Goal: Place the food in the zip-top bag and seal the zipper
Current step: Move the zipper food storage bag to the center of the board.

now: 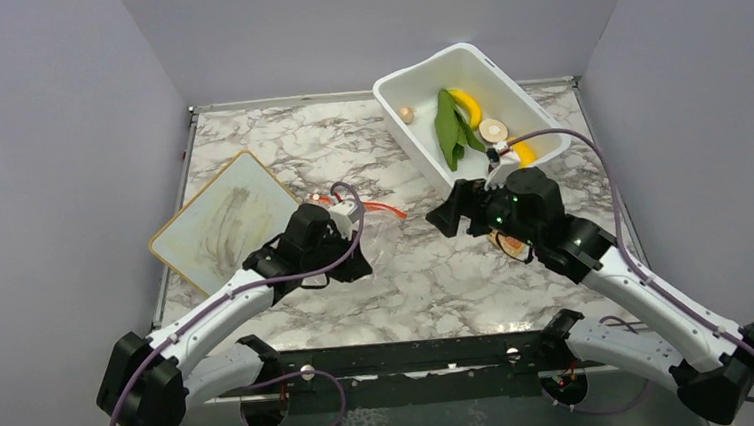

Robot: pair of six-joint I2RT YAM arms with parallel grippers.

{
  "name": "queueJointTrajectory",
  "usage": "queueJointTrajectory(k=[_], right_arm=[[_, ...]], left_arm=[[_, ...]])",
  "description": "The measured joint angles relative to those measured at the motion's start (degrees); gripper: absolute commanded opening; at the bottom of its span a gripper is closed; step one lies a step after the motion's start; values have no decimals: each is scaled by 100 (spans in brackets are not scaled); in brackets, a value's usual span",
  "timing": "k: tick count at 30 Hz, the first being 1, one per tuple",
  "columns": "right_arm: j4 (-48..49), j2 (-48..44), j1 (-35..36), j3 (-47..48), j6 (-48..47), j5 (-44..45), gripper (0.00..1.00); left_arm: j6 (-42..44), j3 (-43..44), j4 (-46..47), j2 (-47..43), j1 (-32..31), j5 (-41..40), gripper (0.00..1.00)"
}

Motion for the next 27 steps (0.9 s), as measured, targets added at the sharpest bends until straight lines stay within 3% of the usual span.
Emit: queueJointTrajectory(k=[4, 12, 24, 27], right_arm=[[-20, 629, 0, 66, -96, -411, 85], [15, 1897, 0, 651, -636, -1185, 73], [173, 3257, 9, 1499, -1565, -1462, 61], [190, 3832, 11, 1615, -1696, -1731, 61]], left_arm=[[-358, -474, -15, -627, -15, 109, 13], [-765, -474, -166, -1303, -46, 90, 63], [-678, -442, -385, -3270, -46, -1123, 97], [-586, -442, -439, -3709, -46, -1403, 100]])
